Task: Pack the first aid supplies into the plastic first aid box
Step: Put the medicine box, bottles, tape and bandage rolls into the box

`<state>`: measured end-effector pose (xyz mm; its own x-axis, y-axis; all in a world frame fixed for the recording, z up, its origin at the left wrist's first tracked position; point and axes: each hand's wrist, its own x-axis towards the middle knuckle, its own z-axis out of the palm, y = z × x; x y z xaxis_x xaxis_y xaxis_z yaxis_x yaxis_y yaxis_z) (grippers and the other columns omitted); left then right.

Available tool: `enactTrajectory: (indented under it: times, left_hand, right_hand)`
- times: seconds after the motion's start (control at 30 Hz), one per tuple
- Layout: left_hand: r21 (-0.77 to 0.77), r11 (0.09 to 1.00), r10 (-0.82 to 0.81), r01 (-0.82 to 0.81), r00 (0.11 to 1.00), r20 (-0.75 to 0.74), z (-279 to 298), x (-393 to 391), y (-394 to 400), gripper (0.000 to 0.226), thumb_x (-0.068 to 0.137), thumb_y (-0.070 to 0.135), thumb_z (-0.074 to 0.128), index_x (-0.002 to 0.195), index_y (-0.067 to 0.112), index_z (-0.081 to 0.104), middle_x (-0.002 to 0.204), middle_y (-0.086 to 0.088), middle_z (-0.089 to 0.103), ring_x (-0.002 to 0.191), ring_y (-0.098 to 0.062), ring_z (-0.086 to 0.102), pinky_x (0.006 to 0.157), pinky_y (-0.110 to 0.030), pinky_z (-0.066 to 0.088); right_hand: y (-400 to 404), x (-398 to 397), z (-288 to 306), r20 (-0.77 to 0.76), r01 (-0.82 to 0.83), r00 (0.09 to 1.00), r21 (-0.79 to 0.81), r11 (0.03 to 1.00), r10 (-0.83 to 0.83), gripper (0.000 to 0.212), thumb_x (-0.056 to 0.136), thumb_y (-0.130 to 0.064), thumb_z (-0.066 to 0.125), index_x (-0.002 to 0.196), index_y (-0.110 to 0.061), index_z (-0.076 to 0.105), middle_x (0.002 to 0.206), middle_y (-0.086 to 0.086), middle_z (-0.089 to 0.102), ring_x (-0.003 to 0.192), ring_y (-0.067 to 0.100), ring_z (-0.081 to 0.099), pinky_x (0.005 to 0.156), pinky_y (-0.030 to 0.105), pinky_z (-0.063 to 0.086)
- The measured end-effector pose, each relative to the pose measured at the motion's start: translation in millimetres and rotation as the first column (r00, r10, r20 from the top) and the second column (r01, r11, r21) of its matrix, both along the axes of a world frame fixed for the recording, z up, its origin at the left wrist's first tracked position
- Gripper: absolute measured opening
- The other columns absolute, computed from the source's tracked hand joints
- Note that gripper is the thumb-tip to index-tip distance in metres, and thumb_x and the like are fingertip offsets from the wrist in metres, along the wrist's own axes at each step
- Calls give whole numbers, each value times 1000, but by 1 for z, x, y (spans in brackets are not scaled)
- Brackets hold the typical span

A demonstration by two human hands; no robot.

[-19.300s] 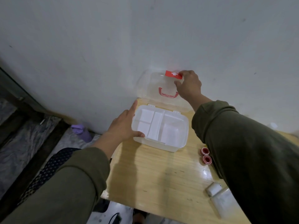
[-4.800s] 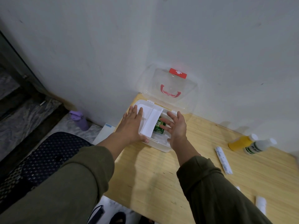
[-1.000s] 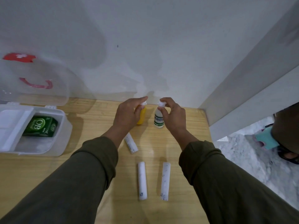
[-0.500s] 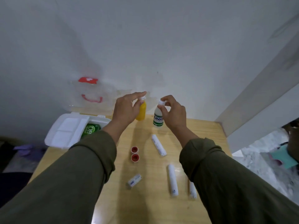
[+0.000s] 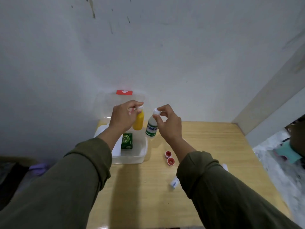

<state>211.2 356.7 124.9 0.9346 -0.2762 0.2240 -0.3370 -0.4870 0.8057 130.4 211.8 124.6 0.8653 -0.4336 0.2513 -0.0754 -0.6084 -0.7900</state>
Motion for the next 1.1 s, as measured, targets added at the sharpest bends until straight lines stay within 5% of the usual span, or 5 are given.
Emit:
enactTrajectory:
  times: [0.17,0.27,0.63,1.1]
  left_hand:
    - [-16,999,-36,35,999,-17,-19,8,14,21,84,21,67,103,28,71,101,12,70,93,-4,62,114,-44,29]
    - [-31,998,-49,47,997,-66,-29,11,16,22,83,19,68,104,26,70,113,3,70,108,-11,63,103,-26,39]
    - [-16,992,-130,129,975,-181,-64,26,17,15,84,16,68,96,25,69,109,4,71,102,-9,62,87,-20,41]
    - [-115,987,-139,115,963,-231,-68,22,21,15,83,9,68,93,22,68,107,5,70,99,-5,61,85,-22,47]
  right_hand:
    - [19,3,-13,-10,10,1000,17,1000,-10,15,87,-21,64,99,-15,56,104,0,69,101,14,65,80,33,51]
    - [26,7,-23,-25,22,999,29,999,-22,16,86,-20,65,98,-15,56,104,-1,69,101,14,65,81,31,51]
    - [35,17,-57,-102,-27,995,-43,999,22,17,86,-21,65,97,-13,56,105,2,69,104,17,64,84,32,51]
    - [40,13,-74,-135,-58,990,-121,991,42,16,84,-15,65,96,-11,57,102,2,68,102,20,62,87,40,50]
